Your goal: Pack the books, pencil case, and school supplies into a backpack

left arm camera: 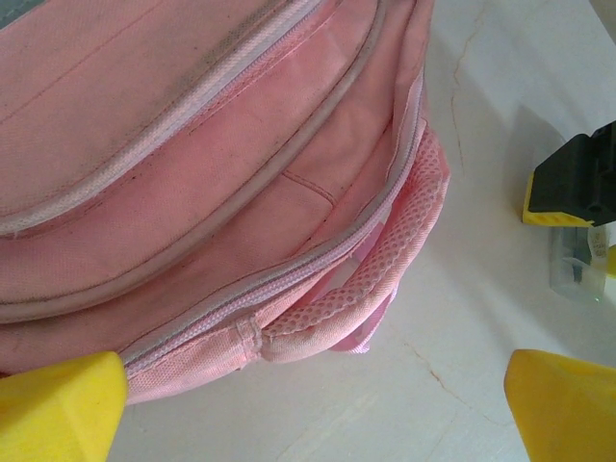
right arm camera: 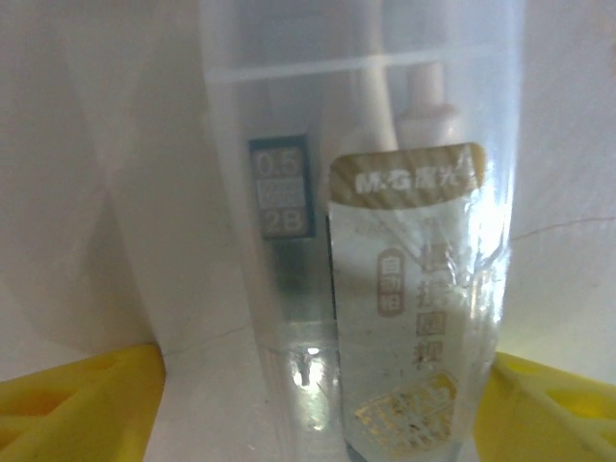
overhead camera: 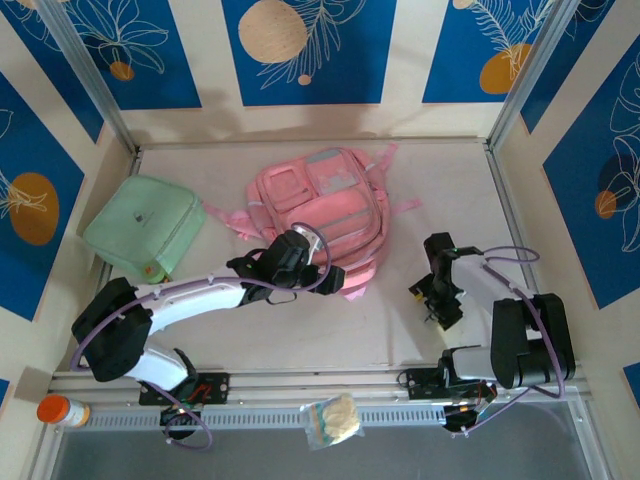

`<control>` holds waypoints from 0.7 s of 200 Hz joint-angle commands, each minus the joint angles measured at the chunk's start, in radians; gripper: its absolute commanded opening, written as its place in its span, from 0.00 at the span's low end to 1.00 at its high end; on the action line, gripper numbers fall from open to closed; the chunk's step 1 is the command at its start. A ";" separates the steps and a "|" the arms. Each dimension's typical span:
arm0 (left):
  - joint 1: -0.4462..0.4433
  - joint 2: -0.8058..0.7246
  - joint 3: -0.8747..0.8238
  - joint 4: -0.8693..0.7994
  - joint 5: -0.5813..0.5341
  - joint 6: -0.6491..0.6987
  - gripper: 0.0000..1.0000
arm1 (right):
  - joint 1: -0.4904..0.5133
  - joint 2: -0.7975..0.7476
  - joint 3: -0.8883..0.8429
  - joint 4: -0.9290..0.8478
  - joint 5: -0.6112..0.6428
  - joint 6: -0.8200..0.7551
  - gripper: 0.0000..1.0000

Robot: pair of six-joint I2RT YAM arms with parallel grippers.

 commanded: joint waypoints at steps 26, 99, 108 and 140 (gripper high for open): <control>0.019 -0.027 0.006 -0.032 -0.007 -0.003 1.00 | 0.031 0.052 0.035 0.015 -0.018 0.010 0.71; 0.028 -0.029 -0.002 -0.034 -0.005 -0.008 0.99 | 0.032 0.051 0.027 0.043 -0.038 -0.014 0.52; 0.029 -0.030 -0.003 -0.035 -0.005 -0.008 0.99 | 0.031 0.049 0.030 0.043 -0.039 -0.019 0.50; 0.033 -0.033 0.005 -0.043 -0.004 -0.006 1.00 | 0.031 0.039 0.044 0.041 -0.039 -0.057 0.46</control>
